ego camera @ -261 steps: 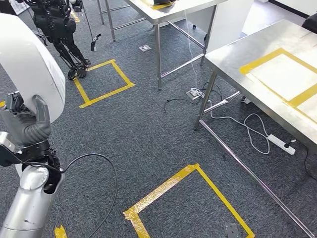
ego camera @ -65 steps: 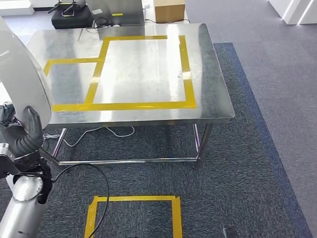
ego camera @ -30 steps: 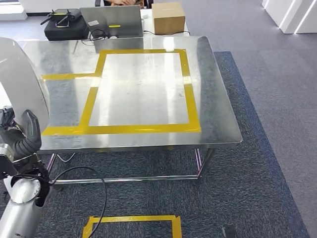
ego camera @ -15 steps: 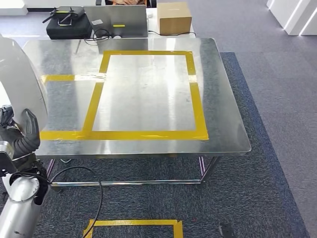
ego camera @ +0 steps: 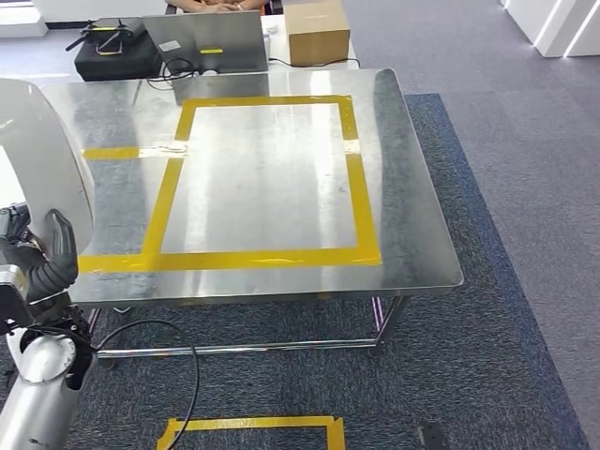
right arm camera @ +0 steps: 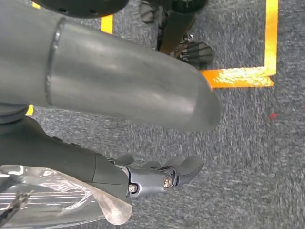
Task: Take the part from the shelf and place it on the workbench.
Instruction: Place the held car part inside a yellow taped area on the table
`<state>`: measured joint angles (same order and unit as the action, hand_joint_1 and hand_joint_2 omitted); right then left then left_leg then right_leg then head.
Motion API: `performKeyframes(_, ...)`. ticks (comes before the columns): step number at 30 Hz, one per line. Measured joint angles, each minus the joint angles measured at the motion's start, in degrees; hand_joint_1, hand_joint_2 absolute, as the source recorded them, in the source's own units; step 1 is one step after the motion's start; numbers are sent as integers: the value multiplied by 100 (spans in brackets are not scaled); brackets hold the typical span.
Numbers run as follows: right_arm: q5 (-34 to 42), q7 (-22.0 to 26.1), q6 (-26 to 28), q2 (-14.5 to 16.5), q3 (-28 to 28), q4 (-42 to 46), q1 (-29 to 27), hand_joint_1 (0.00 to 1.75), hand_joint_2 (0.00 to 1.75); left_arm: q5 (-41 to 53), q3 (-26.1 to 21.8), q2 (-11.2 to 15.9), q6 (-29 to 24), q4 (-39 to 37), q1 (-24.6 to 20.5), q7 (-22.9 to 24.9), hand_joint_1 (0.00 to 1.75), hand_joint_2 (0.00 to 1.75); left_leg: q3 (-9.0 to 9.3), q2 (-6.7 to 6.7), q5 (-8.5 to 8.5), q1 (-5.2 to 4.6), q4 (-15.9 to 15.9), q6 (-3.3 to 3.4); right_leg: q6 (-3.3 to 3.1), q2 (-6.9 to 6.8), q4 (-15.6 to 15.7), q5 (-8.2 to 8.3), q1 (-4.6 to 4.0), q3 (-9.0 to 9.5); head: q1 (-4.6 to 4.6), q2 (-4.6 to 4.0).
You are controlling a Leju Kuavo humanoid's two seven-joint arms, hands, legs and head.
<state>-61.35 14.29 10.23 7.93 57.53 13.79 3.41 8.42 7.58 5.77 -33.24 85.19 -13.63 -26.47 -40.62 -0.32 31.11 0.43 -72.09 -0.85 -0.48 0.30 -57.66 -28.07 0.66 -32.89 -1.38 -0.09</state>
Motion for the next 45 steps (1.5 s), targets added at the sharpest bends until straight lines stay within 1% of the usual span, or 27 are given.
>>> performKeyframes(2,-1,0,0,1,0,0,-1,0,0,0,-1,1,1,-8,-1,3,175,175,111,0,-140,0,243,11,3,2,0,-7,0,15,0,0)
performKeyframes(3,-5,1,-2,1,-1,0,7,0,0,44,-3,9,26,-59,-37,64,175,175,261,-1,-256,-11,584,37,32,2,-2,-16,-7,14,-5,0)
performKeyframes(6,-20,-4,-22,-3,-5,0,36,0,0,282,-8,82,143,-338,-209,335,175,175,628,-2,-485,-16,1410,179,184,-1,-47,-90,-22,-29,-15,0)
performKeyframes(8,-22,-7,-33,-7,-8,0,43,0,0,354,-8,104,167,-454,-285,397,175,175,657,8,-500,8,1446,240,232,-3,-460,-329,-15,-233,-23,0)
performKeyframes(10,-26,-7,-54,-9,-14,0,43,0,0,489,-2,115,190,-577,-352,497,175,175,658,13,-492,0,1443,264,255,-9,-1222,-649,-7,-607,-32,0)
performKeyframes(11,-29,-7,-69,-9,-19,0,40,0,0,617,6,128,211,-670,-393,587,175,175,659,13,-489,-5,1440,268,262,-10,-1517,-724,-4,-768,-31,0)
performKeyframes(12,-35,-7,-85,-9,-29,0,39,0,0,775,19,143,235,-779,-448,683,175,175,661,10,-485,-8,1437,272,262,-11,-1623,-692,-5,-844,-33,0)
performKeyframes(13,-46,-7,-102,-10,-40,0,43,0,0,944,37,161,263,-896,-521,779,175,175,665,5,-482,-10,1432,272,254,-11,-1491,-549,-7,-807,-34,0)
performKeyframes(15,-73,-11,-130,-19,-62,0,64,0,0,1274,96,198,320,-1136,-718,941,175,175,672,-6,-470,-11,1418,255,220,-14,-735,-139,-9,-483,-34,0)
performKeyframes(17,-94,-17,-158,-27,-79,0,88,0,0,1571,165,246,378,-1388,-966,1100,175,175,650,-11,-457,-30,1391,210,184,-11,-139,56,-18,-193,-29,0)
performKeyframes(20,-99,-23,-194,-28,-103,0,83,0,0,1951,268,296,447,-1790,-1334,1374,175,175,628,-11,-469,-38,1392,129,125,4,-27,71,-26,-134,-24,0)
performKeyframes(22,-95,-24,-200,-29,-114,0,77,0,0,2175,321,313,461,-2062,-1570,1563,175,175,578,-4,-369,-27,1267,67,62,4,0,97,-7,-123,-15,0)
performKeyframes(23,-93,-25,-201,-31,-122,0,77,0,0,2282,338,323,462,-2210,-1693,1656,175,175,486,1,-241,-19,1053,36,34,3,13,107,5,-116,-9,0)
performKeyframes(25,-88,-27,-202,-34,-137,0,76,0,0,2477,381,341,460,-2532,-1906,1830,175,175,166,6,93,-4,341,-14,5,3,14,107,6,-113,1,0)
performKeyframes(27,-79,-31,-205,-34,-144,0,69,0,0,2648,447,339,449,-2900,-2064,1984,175,175,-80,6,219,10,-163,-35,-2,5,11,103,4,-108,0,0)
performKeyframes(28,-72,-32,-210,-34,-145,0,65,0,0,2730,476,337,443,-3077,-2137,2058,175,175,-79,7,132,15,-137,-35,-2,7,8,100,4,-105,1,0)
performKeyframes(29,-63,-33,-215,-33,-146,-1,61,0,0,2812,495,335,437,-3240,-2216,2134,175,175,26,7,-49,20,114,-25,3,11,5,97,4,-99,1,0)
performKeyframes(31,-37,-34,-226,-28,-148,-2,55,0,0,2979,525,338,427,-3546,-2397,2305,175,175,366,9,-416,12,874,12,31,18,-2,83,-6,-96,2,0)
performKeyframes(32,-23,-36,-227,-27,-148,-2,53,0,0,3050,542,339,421,-3700,-2491,2380,175,175,495,10,-503,3,1165,34,55,21,-8,80,-14,-104,-1,0)
performKeyframes(33,-13,-37,-227,-26,-147,-2,52,0,0,3102,557,339,413,-3845,-2565,2444,175,175,562,10,-521,-8,1325,55,82,22,-8,81,-20,-114,-5,0)
performKeyframes(37,-5,-45,-226,-26,-146,-2,39,0,0,3230,585,337,367,-4285,-2715,2560,175,175,599,11,-515,0,1417,173,204,16,-86,1,-14,-180,-16,0)
performKeyframes(39,-5,-53,-226,-26,-147,-2,41,0,0,3361,595,332,321,-4466,-2802,2638,175,175,612,17,-529,15,1437,228,250,8,-608,-276,-7,-444,-39,0)
performKeyframes(41,-5,-67,-227,-25,-149,-4,29,0,0,3498,605,332,276,-4666,-2853,2722,175,175,611,17,-525,2,1431,249,269,2,-1406,-569,-3,-852,-54,0)
performKeyframes(42,-5,-74,-227,-25,-150,-5,17,0,0,3545,610,331,263,-4764,-2858,2751,175,175,612,17,-521,-6,1428,254,268,1,-1644,-601,-4,-991,-53,0)
performKeyframes(43,-4,-78,-226,-25,-150,-6,6,0,0,3570,614,331,258,-4841,-2859,2765,175,175,614,13,-516,-14,1423,257,258,1,-1657,-522,-6,-1029,-56,0)
performKeyframes(44,-4,-81,-226,-25,-150,-7,-2,0,0,3583,617,331,256,-4899,-2860,2770,175,175,618,8,-509,-18,1417,258,241,1,-1426,-344,-8,-945,-55,0)
performKeyframes(45,-4,-83,-225,-26,-149,-7,-4,0,0,3592,620,331,255,-4944,-2865,2771,175,175,626,2,-497,-21,1409,252,216,1,-1008,-117,-11,-762,-57,0)
